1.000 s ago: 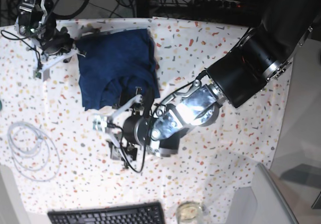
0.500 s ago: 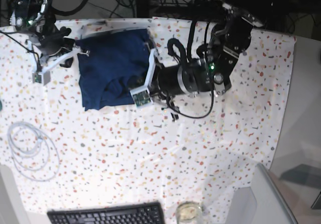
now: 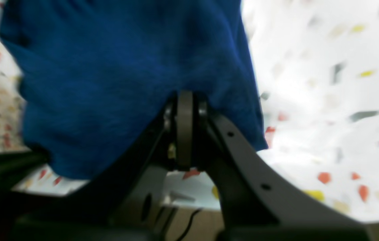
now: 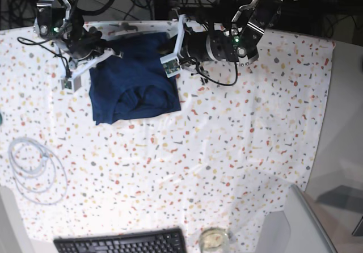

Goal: Layout the t-shirt on the table in an organized manner, then fold the t-shirt properly
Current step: 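Grip the shirt's folded edge with both grippers and square it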

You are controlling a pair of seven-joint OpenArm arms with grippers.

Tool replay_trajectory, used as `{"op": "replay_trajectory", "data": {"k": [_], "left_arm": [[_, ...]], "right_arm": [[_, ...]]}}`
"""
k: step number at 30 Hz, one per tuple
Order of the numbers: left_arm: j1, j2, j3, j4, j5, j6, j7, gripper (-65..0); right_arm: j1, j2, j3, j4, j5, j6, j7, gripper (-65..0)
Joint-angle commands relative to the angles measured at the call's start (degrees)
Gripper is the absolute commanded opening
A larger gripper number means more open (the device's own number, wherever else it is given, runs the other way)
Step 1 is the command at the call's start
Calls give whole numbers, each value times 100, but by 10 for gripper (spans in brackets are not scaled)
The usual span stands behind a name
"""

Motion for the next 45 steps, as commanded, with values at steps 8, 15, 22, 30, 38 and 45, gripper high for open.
{"op": "replay_trajectory", "data": {"k": [8, 15, 22, 30, 38, 45], "left_arm": [[-9, -151, -76, 65, 145, -32, -87, -650], [430, -151, -41, 1314, 119, -32, -87, -650], [263, 341, 258, 426, 145, -32, -96, -650], [263, 7, 302, -207, 154, -32, -104, -650], [342, -230, -322, 92, 127, -32, -96, -650], [518, -353, -902, -14, 171, -32, -104, -650]], "right_arm": [[-119, -7, 15, 125, 9, -13, 286, -638], [-304, -33, 15, 838, 9, -13, 286, -638], [-128, 11, 50, 266, 9, -13, 313, -638], [-146, 2, 23, -103, 9, -13, 330, -638], [-357, -42, 15, 266, 18, -13, 313, -638], [-401, 55, 305, 697, 9, -13, 339, -638]]}}
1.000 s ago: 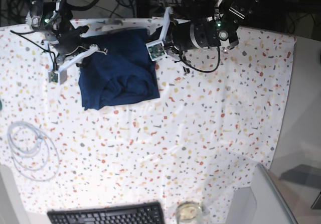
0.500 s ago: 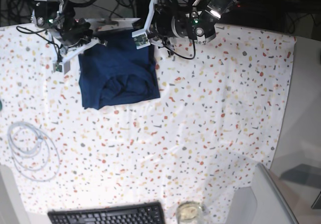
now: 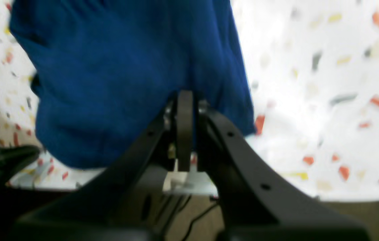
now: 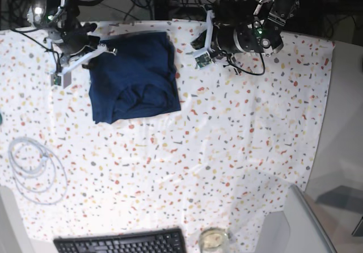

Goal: Layout the t-shirt on the table in an organized manner, then fold the t-shirt properly
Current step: 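Grip the shirt's folded edge with both grippers and square it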

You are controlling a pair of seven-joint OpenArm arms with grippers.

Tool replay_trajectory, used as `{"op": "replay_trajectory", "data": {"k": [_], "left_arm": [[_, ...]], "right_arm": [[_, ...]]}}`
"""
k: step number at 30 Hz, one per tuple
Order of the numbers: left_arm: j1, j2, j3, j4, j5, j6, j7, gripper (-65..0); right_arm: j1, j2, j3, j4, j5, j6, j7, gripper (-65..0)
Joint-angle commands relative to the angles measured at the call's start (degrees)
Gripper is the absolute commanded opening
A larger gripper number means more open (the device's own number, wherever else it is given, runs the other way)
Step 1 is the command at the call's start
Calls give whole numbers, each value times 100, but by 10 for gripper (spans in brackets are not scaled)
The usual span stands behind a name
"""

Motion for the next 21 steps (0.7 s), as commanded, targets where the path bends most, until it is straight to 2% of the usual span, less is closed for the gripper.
{"op": "replay_trajectory", "data": {"k": [1, 4, 8, 11, 14, 21], "left_arm": [[-50, 19, -123, -78, -95, -43, -111, -650], [-261, 274, -272, -403, -78, 6, -410, -650], [-525, 511, 159, -878, -78, 436, -902, -650], [-806, 660, 589, -1203, -95, 700, -946, -650], [-1052, 783, 713, -1441, -95, 841, -946, -650], [-1386, 739, 669, -1423, -131, 867, -937, -650]], "right_arm": [[114, 81, 111, -117, -21, -15, 68, -638], [316, 213, 216, -653, -21, -15, 68, -638], [316, 213, 181, -943, -21, -15, 68, -638], [254, 213, -83, -970, -12, -15, 68, -638], [175, 213, -399, -908, -12, -15, 68, -638], [140, 248, -593, -917, -12, -24, 68, -638]]}}
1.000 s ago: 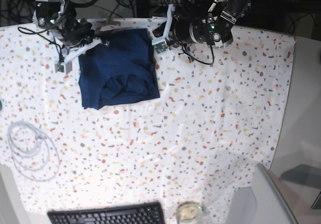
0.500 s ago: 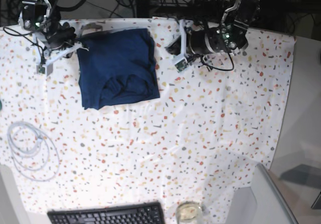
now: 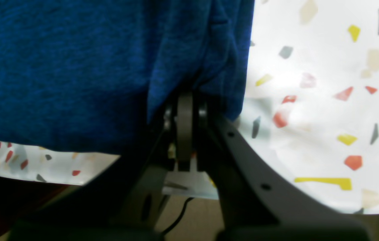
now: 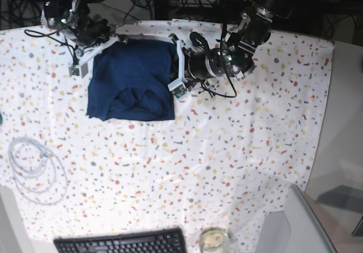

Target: Layout the t-shirt on the table in an organized manner, then fold the t-shirt properly

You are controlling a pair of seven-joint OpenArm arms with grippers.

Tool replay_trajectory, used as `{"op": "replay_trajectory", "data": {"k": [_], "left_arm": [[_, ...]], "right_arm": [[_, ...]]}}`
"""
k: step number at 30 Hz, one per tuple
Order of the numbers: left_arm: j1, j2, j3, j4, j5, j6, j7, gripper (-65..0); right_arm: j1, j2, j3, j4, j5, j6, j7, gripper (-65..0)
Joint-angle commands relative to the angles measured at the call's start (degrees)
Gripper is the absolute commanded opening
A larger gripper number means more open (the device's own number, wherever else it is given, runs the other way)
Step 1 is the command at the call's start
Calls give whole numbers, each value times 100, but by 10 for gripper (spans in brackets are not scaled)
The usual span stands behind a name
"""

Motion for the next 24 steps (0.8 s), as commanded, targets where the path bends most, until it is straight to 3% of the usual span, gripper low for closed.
{"op": "replay_trajectory", "data": {"k": [1, 5, 8, 15, 17, 19, 22, 24], "left_arm": [[-106, 9, -11, 85, -47, 37, -100, -650], [53, -8, -11, 243, -21, 37, -91, -650], [492, -254, -328, 753, -56, 37, -91, -650], [2259, -404, -2270, 2801, -21, 1, -83, -650], [2980, -500, -2666, 3443, -30, 1, -83, -650], [3622, -518, -2895, 3812, -3, 1, -83, -650], [4413, -509, -3053, 3865, -3, 1, -83, -650], [4721, -474, -3018, 3637, -3, 19, -91, -650]], "right_arm": [[-28, 23, 37, 121, 25, 20, 72, -638], [-55, 32, 432, 130, 25, 20, 72, -638], [-204, 137, 951, 394, 16, 73, 28, -638], [-1681, 691, 1197, 2240, 25, 125, 19, -638], [-2059, 779, 1206, 2213, 34, 451, 19, -638], [-2393, 911, 1206, 1985, 25, 987, -112, -638], [-2683, 1350, 1206, 1668, 25, 1804, -614, -638], [-2710, 1632, 1197, 1334, 25, 2024, -693, -638]]}}
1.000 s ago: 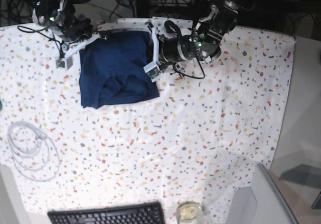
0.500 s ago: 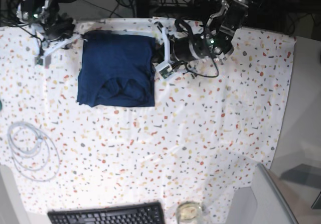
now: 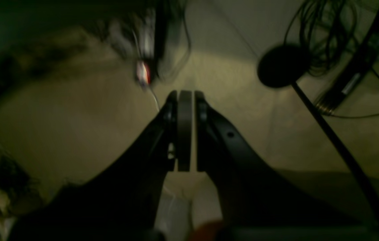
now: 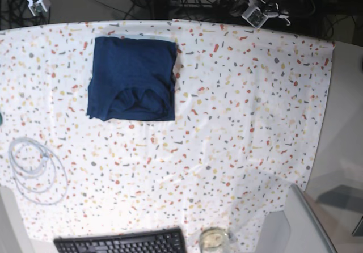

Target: Layout the t-shirt on the table in an organized manner, then fold the t-shirt properly

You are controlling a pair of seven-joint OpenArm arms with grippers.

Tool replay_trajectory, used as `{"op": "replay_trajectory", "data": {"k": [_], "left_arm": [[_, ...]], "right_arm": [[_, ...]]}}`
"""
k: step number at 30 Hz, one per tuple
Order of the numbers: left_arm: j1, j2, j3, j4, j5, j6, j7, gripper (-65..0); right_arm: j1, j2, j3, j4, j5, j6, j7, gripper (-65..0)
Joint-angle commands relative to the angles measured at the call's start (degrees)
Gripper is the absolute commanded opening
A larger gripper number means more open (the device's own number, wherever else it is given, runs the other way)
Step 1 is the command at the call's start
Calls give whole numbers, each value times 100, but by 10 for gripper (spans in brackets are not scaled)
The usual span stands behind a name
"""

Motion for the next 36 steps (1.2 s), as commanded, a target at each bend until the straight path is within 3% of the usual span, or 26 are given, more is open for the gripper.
{"op": "replay_trajectory", "data": {"k": [1, 5, 9, 14, 16, 19, 20, 22, 25, 27, 30, 36], "left_arm": [[182, -4, 14, -165, -60, 34, -74, -650], [6, 128, 427, -1818, -34, 43, -470, -650], [-768, 145, 1350, -4473, 634, 210, -1832, -650], [-2491, 655, 2238, -9062, 1100, 1274, -3766, -650], [-3247, 884, 2502, -10798, 1109, 1529, -4645, -650], [-3616, 954, 2511, -10798, 1065, 1564, -5428, -650], [-3616, 954, 2458, -10798, 1065, 1564, -5410, -650], [-3581, 893, 2352, -10798, 1065, 1564, -5410, -650], [-3449, 805, 2291, -10706, 1065, 1564, -5410, -650], [-3432, 778, 2326, -10706, 1109, 1564, -5410, -650], [-3396, 778, 2344, -10689, 1109, 1564, -5419, -650], [-3282, 805, 2344, -10653, 1118, 1564, -5419, -650]], "right_arm": [[-21, 166, -25, -217, 7, 16, 44, -638], [498, 517, -992, -1553, -1, 16, 519, -638], [1262, 667, -2187, -3267, -1, -11, 1530, -638], [2968, 271, -3902, -6986, -1, -20, 2690, -638], [3601, -124, -4596, -8736, -1, -20, 3754, -638], [3935, -590, -5467, -10318, 7, -63, 5873, -638], [3935, -643, -5669, -10494, 25, -204, 6418, -638], [3909, -722, -5818, -10529, 34, -705, 6998, -632], [3909, -898, -5511, -10529, 34, -1655, 7068, -630], [3900, -1004, -5220, -10371, 34, -1901, 7077, -633], [3724, -1030, -4913, -9852, 34, -1910, 7077, -633], [3750, -1039, -4939, -9588, 34, -1910, 7077, -633]]}}
